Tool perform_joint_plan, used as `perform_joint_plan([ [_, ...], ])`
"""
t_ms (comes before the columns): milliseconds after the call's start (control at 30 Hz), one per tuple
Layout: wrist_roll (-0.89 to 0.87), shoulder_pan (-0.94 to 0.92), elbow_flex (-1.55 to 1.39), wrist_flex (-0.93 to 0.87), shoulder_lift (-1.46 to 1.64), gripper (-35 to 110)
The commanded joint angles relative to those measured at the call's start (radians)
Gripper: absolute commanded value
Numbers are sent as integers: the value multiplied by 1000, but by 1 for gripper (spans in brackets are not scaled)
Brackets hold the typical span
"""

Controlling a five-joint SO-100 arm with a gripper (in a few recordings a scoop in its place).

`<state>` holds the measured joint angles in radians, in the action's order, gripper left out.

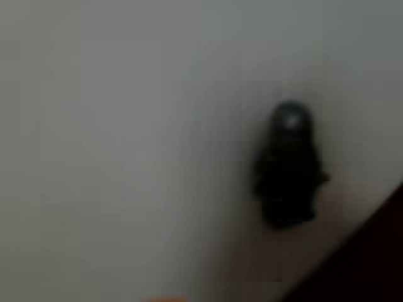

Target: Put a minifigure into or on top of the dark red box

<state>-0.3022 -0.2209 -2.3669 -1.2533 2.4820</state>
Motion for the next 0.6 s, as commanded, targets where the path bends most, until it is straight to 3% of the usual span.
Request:
perform_joint_plan([
  [0, 48, -94, 187, -44, -212, 21],
  [567, 75, -179, 437, -66, -623, 21],
])
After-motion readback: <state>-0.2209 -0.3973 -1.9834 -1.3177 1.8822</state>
